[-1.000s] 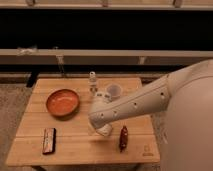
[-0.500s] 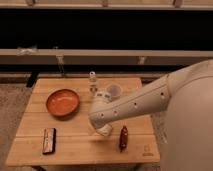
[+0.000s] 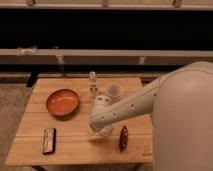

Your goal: Wipe the white sponge on the table

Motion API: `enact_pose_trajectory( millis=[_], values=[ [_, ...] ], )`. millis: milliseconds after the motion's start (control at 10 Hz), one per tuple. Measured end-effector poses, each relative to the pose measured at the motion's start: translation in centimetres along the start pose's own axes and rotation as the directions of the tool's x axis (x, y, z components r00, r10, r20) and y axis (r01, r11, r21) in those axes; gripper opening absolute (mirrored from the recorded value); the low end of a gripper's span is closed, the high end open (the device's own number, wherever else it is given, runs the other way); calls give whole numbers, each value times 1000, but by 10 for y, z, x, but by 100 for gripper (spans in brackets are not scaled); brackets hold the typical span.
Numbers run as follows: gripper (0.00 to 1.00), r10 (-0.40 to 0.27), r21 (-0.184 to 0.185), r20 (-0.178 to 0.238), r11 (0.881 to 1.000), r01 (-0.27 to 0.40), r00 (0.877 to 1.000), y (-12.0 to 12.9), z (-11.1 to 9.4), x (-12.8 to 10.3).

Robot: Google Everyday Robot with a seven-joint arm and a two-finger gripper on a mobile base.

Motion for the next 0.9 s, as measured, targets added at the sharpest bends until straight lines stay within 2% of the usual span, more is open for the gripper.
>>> enact_pose_trajectory(
  millis=[200,300,500,600,900],
  values=[
    [80,-10,-2,8,1000,10,1000,-1,8,1],
    [75,-17,-15,17,1000,17,1000,-3,13,3],
    [58,-21,-42,32,999,23,999,-2,20,4],
    [45,-14,-52,37,999,15,999,-1,22,4],
    [17,-13,-57,44,998,15,999,1,18,2]
  ],
)
